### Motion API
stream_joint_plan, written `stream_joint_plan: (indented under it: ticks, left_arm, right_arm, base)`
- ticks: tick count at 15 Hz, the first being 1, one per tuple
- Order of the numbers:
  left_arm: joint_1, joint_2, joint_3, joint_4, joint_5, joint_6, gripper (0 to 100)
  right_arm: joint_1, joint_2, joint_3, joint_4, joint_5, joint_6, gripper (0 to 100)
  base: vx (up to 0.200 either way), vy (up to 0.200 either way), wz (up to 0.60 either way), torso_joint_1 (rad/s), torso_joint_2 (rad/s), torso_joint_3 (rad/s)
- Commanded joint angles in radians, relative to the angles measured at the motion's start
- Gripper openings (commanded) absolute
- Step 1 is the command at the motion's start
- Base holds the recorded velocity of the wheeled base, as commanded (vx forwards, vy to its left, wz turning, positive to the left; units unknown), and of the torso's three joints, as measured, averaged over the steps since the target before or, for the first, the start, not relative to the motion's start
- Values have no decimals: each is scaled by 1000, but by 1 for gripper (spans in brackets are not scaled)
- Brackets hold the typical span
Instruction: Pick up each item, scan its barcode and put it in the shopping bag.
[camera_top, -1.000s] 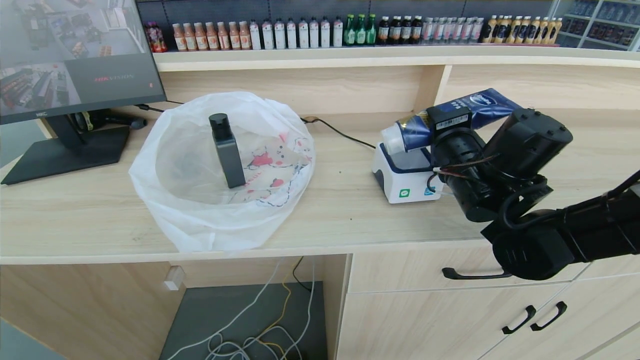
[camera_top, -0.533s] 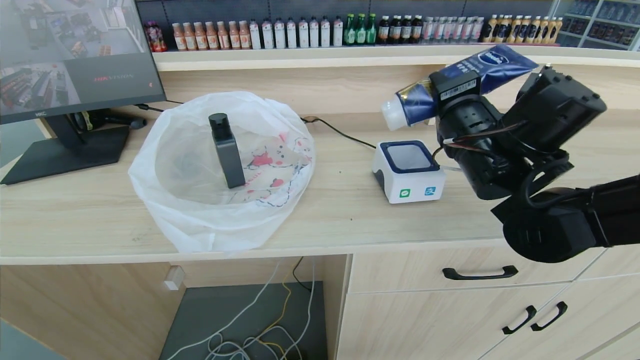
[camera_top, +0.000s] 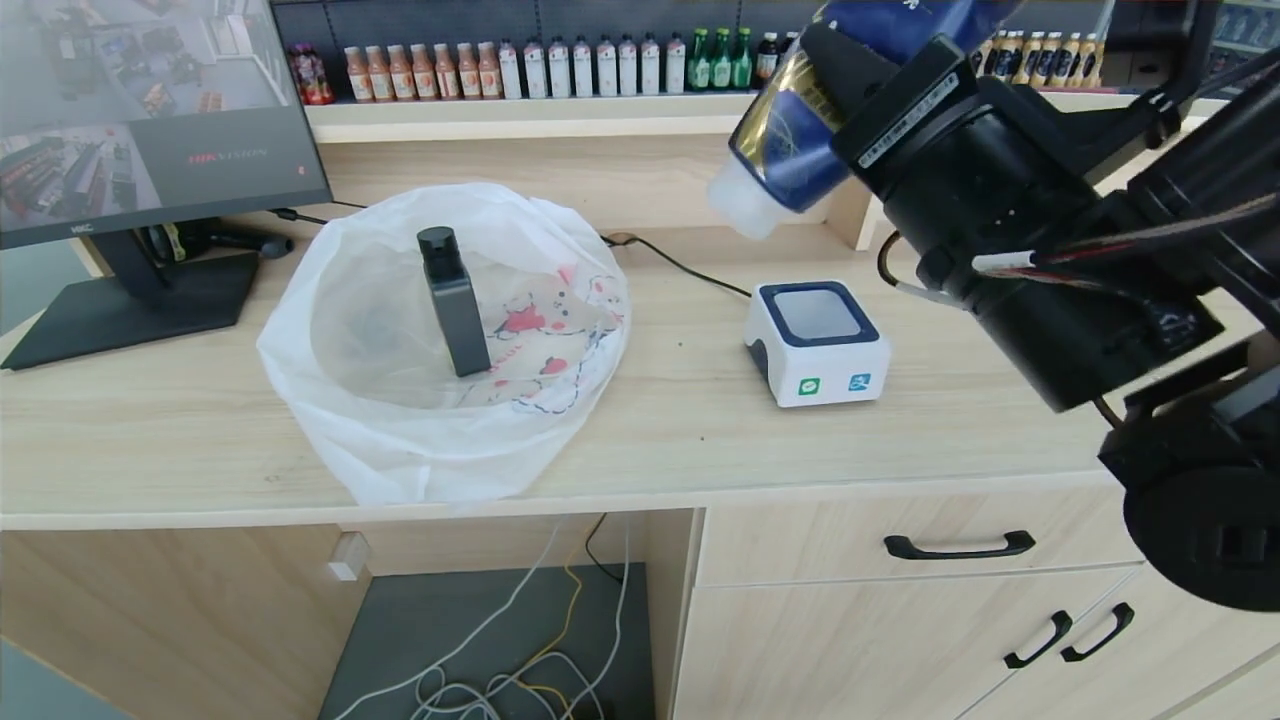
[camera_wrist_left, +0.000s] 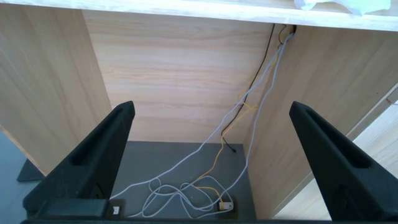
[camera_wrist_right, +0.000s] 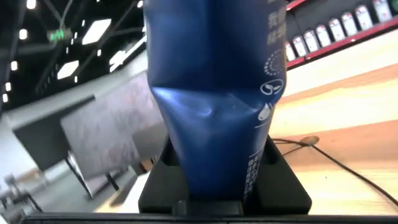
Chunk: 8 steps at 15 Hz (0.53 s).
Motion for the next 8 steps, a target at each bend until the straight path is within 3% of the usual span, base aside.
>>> stream_joint_plan:
  ticks: [1,4,8]
  left_arm:
    - [0,0,0,0,1,0,100]
    - [-2,0,0,0,1,6,100]
    - [-2,0,0,0,0,7,100]
  right_arm:
    - [33,-70,155,-13,57,-172,0]
    - [33,-88,308,-100,96,-307,0]
    - [33,-64,354,-156,97,-405,0]
  base:
    - [0,0,0,0,0,0]
    - [0,0,0,0,0,0]
    - [0,0,0,0,0,0]
